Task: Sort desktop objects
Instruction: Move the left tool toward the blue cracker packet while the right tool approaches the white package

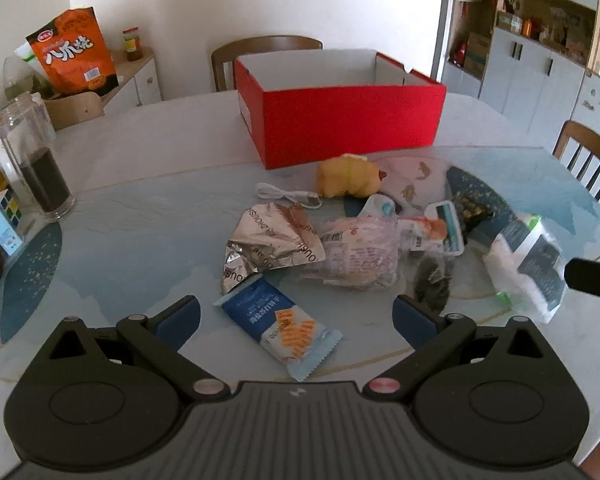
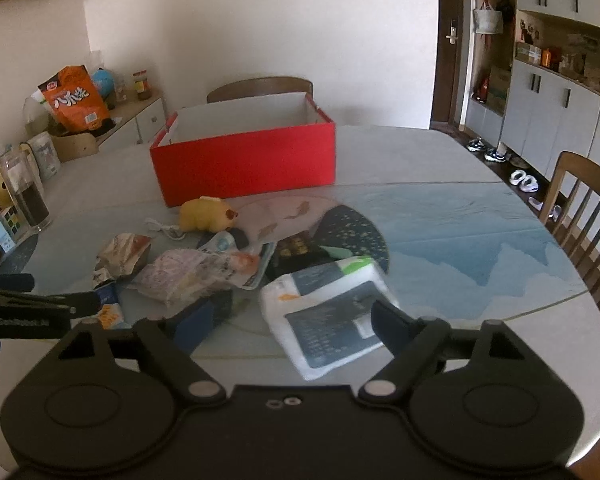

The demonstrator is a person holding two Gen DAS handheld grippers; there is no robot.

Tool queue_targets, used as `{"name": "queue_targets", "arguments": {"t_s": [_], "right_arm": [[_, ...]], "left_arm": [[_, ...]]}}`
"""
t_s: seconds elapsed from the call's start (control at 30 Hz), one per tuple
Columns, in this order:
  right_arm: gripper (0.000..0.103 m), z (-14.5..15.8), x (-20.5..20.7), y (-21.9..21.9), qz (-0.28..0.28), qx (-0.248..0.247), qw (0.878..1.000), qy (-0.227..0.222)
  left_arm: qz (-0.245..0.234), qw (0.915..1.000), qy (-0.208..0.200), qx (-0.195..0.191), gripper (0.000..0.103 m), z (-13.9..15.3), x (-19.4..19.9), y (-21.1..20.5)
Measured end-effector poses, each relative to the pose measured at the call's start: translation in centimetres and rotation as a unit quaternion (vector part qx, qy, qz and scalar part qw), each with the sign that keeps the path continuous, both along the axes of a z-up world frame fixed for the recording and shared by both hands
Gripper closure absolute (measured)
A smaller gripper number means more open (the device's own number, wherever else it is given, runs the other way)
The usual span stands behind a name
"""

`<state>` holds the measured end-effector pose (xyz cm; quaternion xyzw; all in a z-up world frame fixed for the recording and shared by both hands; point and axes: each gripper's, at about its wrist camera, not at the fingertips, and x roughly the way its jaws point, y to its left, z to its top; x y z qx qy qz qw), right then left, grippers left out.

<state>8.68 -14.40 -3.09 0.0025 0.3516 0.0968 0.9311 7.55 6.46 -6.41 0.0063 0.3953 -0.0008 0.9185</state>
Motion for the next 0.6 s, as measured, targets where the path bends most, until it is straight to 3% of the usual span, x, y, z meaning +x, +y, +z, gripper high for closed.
{"name": "queue_targets", "arguments": {"t_s": [0.6], "right_arm": [[0.018, -4.1, 3.1, 1.5, -0.031, -0.045, 0.998, 0.035]], "left_arm": [[0.005, 0.9994, 0.03, 0.015, 0.001, -3.7, 3.2, 1.1]]}}
